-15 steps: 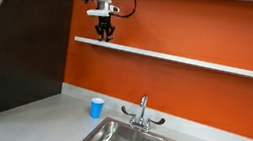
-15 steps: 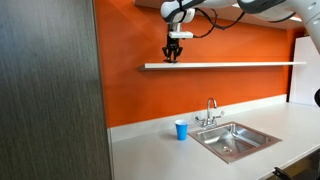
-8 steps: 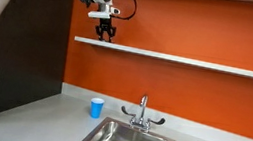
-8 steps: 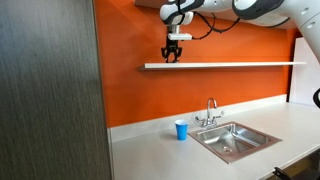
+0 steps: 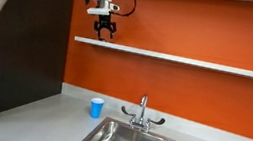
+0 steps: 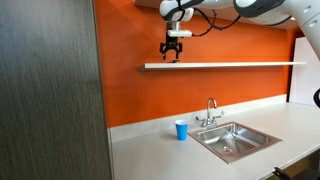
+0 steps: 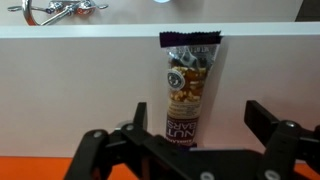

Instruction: Place the candy bar on the left side of the first shelf

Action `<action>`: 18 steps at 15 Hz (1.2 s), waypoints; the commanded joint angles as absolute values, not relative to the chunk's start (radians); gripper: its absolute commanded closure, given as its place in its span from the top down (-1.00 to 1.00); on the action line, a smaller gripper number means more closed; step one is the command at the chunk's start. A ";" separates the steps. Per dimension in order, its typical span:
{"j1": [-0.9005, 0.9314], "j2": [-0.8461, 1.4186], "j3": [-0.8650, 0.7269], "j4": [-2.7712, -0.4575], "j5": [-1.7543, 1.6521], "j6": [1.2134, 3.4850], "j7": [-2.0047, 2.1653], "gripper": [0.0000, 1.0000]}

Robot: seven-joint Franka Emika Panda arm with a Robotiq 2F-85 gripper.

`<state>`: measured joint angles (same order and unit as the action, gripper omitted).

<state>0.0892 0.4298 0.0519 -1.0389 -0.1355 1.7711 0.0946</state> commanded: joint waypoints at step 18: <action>0.172 -0.276 0.135 -1.917 -0.164 1.819 0.469 1.00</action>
<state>0.2026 -0.1429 0.0961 -1.7244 -0.1667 1.7821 0.3902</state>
